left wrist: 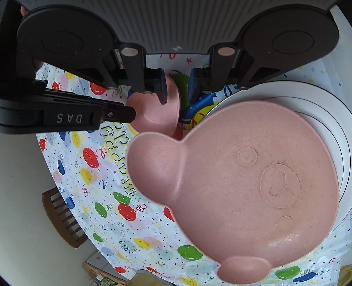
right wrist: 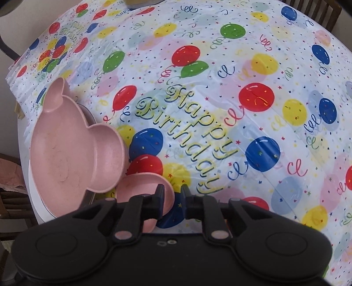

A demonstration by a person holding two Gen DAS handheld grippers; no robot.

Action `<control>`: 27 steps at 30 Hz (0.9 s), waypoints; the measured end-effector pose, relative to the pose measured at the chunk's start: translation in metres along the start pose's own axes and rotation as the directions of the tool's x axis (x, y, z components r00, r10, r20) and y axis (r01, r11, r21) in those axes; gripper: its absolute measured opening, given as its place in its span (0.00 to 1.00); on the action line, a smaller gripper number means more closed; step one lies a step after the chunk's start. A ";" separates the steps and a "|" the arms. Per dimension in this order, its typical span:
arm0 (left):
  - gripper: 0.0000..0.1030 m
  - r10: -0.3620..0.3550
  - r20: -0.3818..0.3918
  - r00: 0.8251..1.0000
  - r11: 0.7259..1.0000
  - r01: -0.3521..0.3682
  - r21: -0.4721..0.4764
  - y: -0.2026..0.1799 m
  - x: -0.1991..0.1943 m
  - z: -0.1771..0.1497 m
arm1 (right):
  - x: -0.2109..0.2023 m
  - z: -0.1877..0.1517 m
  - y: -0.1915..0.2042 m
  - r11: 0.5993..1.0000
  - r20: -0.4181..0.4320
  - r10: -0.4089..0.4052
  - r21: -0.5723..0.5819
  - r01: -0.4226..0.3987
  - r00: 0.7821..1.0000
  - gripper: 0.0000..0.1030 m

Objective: Organize plates and bowls
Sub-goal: 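Move both grippers to the rim of the pink heart-shaped dish, then close both grippers on the rim of the pink heart dish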

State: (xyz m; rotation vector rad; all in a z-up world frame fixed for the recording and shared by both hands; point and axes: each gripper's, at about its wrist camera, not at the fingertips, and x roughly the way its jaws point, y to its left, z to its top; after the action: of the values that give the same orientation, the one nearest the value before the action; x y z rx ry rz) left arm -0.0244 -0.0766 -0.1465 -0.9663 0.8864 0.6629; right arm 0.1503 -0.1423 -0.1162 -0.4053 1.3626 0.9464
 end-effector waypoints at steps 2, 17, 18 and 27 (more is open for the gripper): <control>0.12 0.004 0.003 1.000 1.000 -0.004 0.000 0.001 0.001 0.001 | 0.001 0.000 0.001 1.000 -0.001 -0.001 -0.006 0.001 1.000 0.08; 0.06 -0.027 -0.020 0.999 0.997 0.028 0.072 -0.007 -0.008 -0.002 | -0.025 -0.024 0.002 1.000 0.065 -0.016 0.012 0.015 0.998 0.01; 0.06 -0.033 -0.024 0.999 0.996 0.035 0.084 -0.010 -0.011 -0.004 | -0.029 -0.027 0.001 1.000 0.070 -0.020 0.019 0.019 0.997 0.01; 0.06 -0.069 -0.061 0.996 0.964 0.083 0.253 -0.038 -0.038 -0.016 | -0.071 -0.059 -0.011 0.993 0.138 -0.034 0.114 0.018 0.990 0.01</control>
State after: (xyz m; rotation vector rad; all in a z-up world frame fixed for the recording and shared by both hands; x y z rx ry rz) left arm -0.0176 -0.1112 -0.1023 -0.7836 0.9503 0.4464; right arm 0.1261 -0.2153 -0.0648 -0.2658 1.2734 0.8558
